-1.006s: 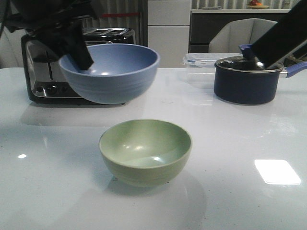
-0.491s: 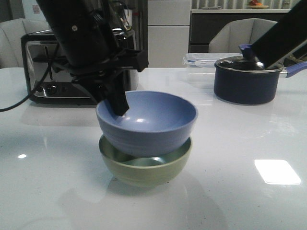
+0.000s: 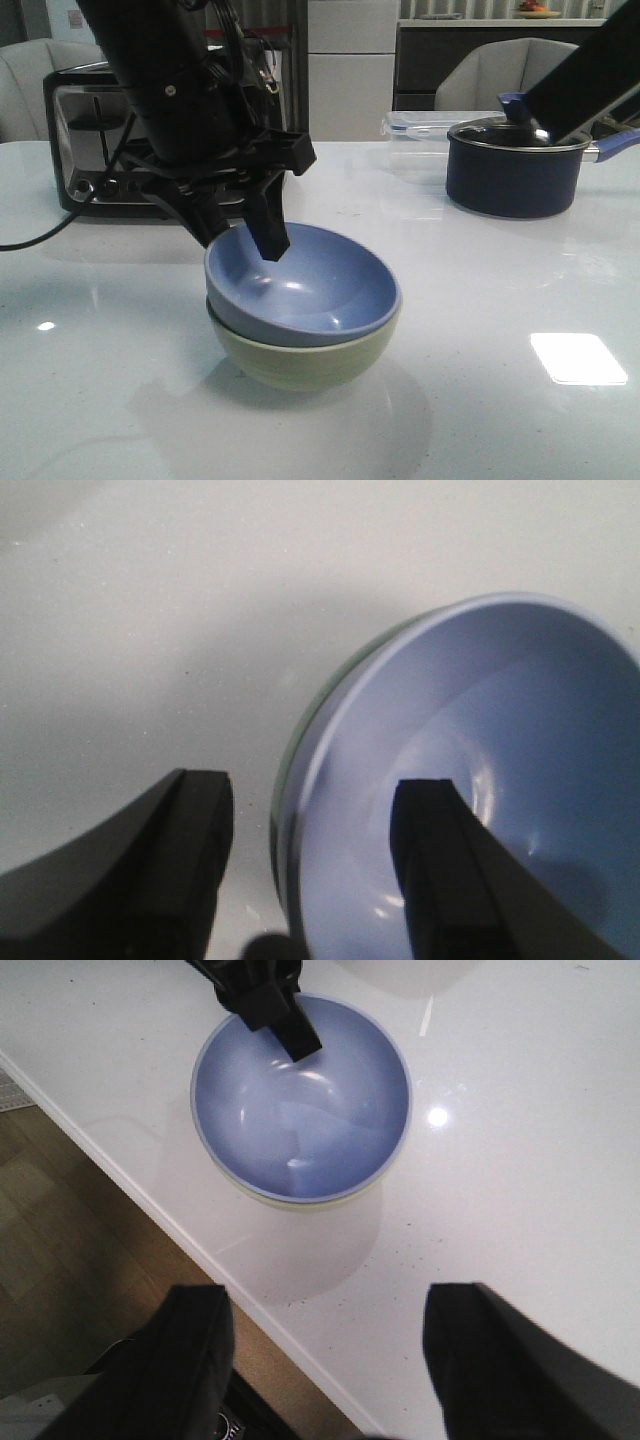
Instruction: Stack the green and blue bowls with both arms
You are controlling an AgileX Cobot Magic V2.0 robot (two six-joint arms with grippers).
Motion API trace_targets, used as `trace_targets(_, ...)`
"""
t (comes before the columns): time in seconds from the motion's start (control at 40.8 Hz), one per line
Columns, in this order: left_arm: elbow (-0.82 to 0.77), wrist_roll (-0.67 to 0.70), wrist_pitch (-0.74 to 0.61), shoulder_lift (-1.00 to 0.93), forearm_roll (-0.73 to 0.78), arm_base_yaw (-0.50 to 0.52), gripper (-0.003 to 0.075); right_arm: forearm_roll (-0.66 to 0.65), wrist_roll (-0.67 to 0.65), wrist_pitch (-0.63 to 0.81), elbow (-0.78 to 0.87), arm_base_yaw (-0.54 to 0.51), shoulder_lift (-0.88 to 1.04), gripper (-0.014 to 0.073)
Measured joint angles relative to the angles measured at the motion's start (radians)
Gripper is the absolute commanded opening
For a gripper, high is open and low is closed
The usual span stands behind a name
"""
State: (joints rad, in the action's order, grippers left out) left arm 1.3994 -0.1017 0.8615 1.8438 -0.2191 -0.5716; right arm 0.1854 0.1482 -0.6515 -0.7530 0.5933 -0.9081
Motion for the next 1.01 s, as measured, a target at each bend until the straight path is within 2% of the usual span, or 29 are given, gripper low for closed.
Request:
trace_targets(0.27, -0.066, 0.000, 0.013, -0.271, 0.075, 0.000, 0.0341, 0.000, 0.000, 0.000, 0.000, 0.000, 0.000, 0.0519)
trace_targets(0.442, -0.227, 0.000, -0.022, -0.504, 0.123, 0.000, 0.0309, 0.000, 0.000, 0.000, 0.000, 0.000, 0.000, 0.0519)
trace_targets(0.76, -0.569, 0.000, -0.115, -0.977, 0.175, 0.000, 0.0309, -0.029, 0.000, -0.016, 0.000, 0.000, 0.000, 0.0519)
trace_targets(1.006, -0.739, 0.000, -0.149, -1.267, 0.206, 0.000, 0.0309, -0.072, 0.000, -0.022, 0.005, -0.002, 0.054, 0.0519)
